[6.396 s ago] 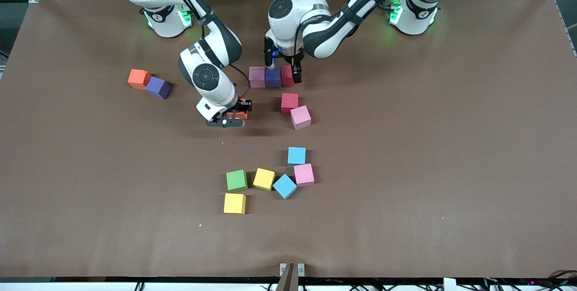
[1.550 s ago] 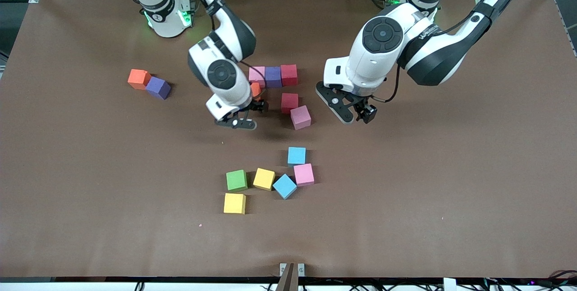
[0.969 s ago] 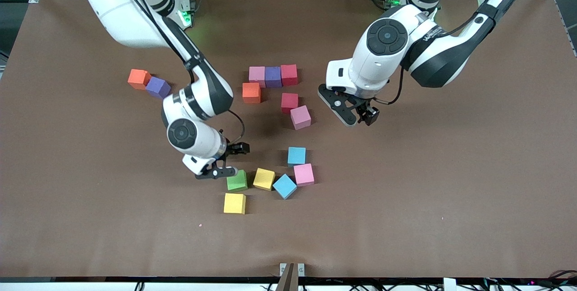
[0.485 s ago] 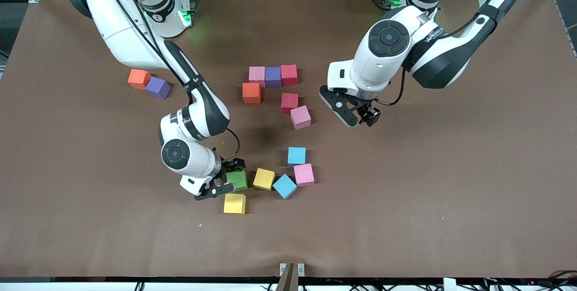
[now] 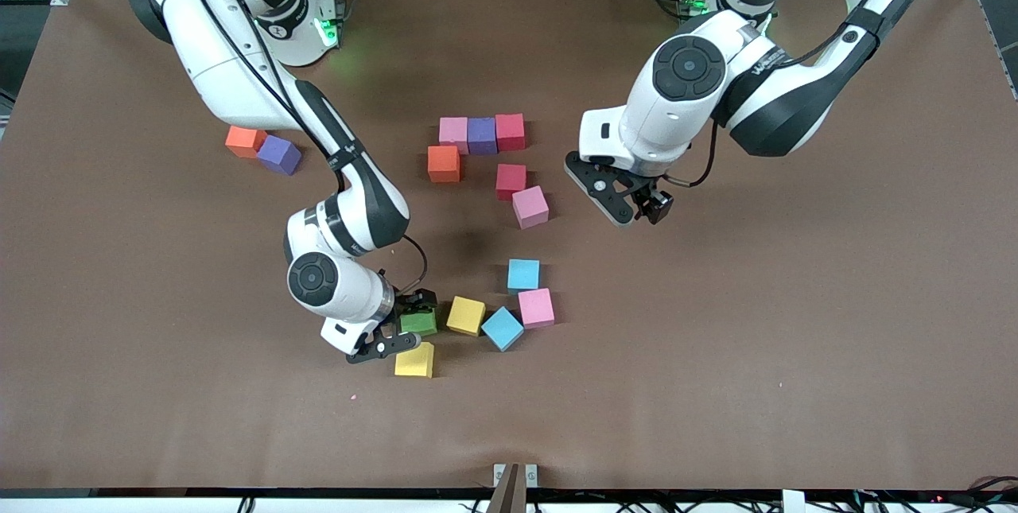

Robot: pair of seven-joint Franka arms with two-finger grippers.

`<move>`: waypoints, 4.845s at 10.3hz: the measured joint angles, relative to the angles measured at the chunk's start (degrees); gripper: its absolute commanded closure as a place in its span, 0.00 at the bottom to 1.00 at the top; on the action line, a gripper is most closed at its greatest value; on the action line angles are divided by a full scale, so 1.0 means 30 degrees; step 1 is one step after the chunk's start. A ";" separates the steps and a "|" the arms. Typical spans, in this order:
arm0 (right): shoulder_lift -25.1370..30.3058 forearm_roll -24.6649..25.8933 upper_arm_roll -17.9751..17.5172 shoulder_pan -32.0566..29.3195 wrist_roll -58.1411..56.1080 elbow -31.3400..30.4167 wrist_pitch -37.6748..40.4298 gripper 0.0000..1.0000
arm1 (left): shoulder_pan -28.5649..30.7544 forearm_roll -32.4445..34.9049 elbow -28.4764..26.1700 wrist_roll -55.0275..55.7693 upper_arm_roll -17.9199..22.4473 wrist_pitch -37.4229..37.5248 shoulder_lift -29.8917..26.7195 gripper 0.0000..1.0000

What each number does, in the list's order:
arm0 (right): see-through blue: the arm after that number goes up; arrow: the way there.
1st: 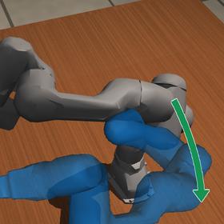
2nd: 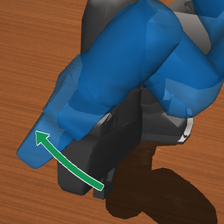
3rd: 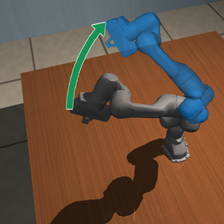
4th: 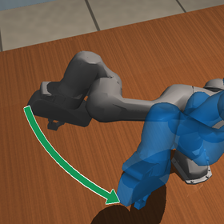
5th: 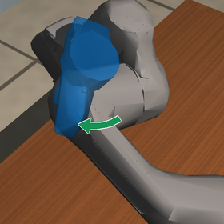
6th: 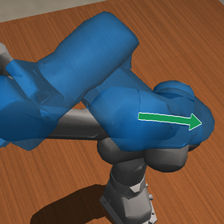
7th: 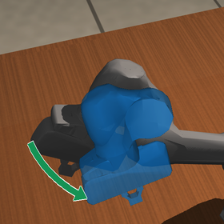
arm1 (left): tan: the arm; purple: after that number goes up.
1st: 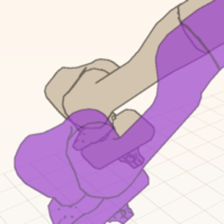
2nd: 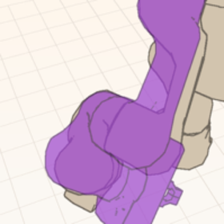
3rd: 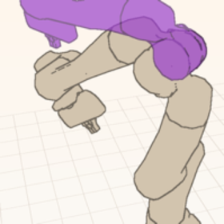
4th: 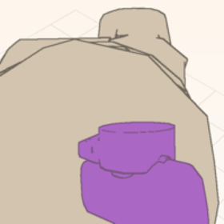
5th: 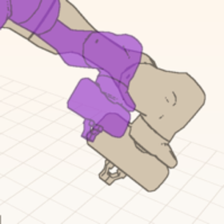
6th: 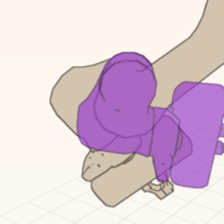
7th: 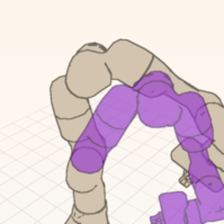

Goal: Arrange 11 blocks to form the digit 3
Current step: 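Move the right gripper to the green cube and grasp it, then carry the green cube beside the orange cube with the right gripper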

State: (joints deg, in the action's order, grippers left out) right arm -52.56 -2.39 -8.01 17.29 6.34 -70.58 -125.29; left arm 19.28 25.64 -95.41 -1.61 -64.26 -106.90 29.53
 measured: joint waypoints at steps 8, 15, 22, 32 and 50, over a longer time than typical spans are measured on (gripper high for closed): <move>-0.0573 0.0767 0.0381 0.0386 0.0009 0.0119 -0.0744 1.00 | -0.0087 0.0000 0.0001 -0.0048 0.0088 0.0000 0.0047 0.00; 0.1461 0.0860 0.0424 0.0402 0.1089 -0.1719 0.1782 1.00 | -0.0177 0.0000 -0.0001 -0.0048 0.0136 0.0004 0.0247 0.00; 0.7748 0.0871 0.0250 0.2261 0.7311 -1.3632 -0.3904 1.00 | -0.0560 0.0000 0.0000 -0.0016 0.0251 0.0011 0.0549 0.00; 0.9287 0.0862 0.0021 0.4721 1.1326 -1.7304 -0.6904 1.00 | -0.0971 0.0000 0.0254 -0.0001 0.0910 0.0010 0.0622 0.00; 0.9616 0.0856 0.0076 0.4637 1.1356 -1.5370 -0.3729 0.00 | -0.1788 0.0000 0.0421 0.0032 0.1337 -0.0003 0.0717 0.00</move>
State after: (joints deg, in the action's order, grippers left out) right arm -23.71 0.18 -7.78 31.20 40.41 -116.69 -136.47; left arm 13.92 25.64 -94.15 -1.51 -60.25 -106.91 31.68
